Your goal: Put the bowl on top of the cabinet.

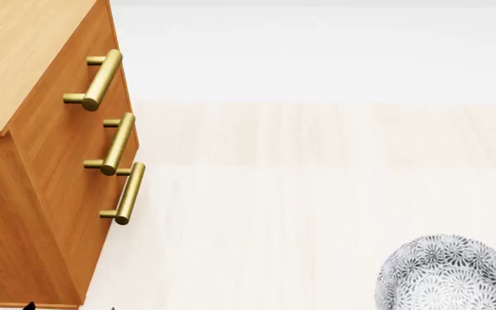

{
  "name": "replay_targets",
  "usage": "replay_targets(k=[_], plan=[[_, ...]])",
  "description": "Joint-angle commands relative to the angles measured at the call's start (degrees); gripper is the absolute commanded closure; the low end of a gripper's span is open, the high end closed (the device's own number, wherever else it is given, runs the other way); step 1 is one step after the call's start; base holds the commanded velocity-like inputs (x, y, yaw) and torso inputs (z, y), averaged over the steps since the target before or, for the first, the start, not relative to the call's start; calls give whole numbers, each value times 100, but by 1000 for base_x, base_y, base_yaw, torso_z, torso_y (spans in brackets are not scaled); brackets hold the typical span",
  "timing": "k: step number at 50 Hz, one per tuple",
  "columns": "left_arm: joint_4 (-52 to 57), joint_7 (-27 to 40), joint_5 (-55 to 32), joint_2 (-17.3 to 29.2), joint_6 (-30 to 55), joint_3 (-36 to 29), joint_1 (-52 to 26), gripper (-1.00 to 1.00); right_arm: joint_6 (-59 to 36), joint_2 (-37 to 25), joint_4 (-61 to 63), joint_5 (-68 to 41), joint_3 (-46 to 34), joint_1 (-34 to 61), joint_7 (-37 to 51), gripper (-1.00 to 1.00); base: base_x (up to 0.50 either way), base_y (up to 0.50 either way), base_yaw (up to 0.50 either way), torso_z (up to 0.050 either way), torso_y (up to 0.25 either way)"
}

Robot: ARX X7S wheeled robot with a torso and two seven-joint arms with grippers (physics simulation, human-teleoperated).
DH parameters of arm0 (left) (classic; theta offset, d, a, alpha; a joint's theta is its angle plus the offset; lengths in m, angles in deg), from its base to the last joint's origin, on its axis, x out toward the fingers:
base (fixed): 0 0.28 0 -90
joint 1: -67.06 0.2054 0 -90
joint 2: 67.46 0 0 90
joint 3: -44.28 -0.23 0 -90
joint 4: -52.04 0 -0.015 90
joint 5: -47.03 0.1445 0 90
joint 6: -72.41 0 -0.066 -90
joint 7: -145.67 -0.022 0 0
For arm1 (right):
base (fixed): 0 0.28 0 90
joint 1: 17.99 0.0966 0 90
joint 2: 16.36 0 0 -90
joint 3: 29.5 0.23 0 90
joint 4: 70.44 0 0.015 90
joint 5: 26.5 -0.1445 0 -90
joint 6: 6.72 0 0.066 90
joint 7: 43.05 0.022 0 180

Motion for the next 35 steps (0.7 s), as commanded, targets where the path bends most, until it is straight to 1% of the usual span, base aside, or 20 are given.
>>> replay_targets(k=[1,12,15,19,22,29,30,35], plan=[[24,-94,86,-81,1,98,9,-100,123,85,81,142,46,-84,-96,100,0,0,0,0,0],[3,-85,72,-72,-8,81,-5,-100,212,92,296,161,37,-216,-183,100,0,0,0,0,0],[-4,-78,78,-74,-12,76,-5,-100,312,96,509,164,26,-349,-428,100,0,0,0,0,0],[-16,-71,80,-72,-14,66,-8,-100,353,80,692,204,5,-465,-483,100,0,0,0,0,0],[-29,-69,89,-75,-15,49,-14,-100,411,64,752,247,-72,-484,-799,100,0,0,0,0,0],[-42,-68,94,-65,1,23,-33,-100,663,21,1088,758,-303,-653,-1295,100,0,0,0,0,0],[-43,-70,92,-64,-1,18,-34,-100,701,43,1079,937,-318,-641,-1176,100,0,0,0,0,0],[-50,-70,80,-61,-6,16,-39,-100,884,77,1123,1598,-484,-637,-1131,100,0,0,0,0,0]])
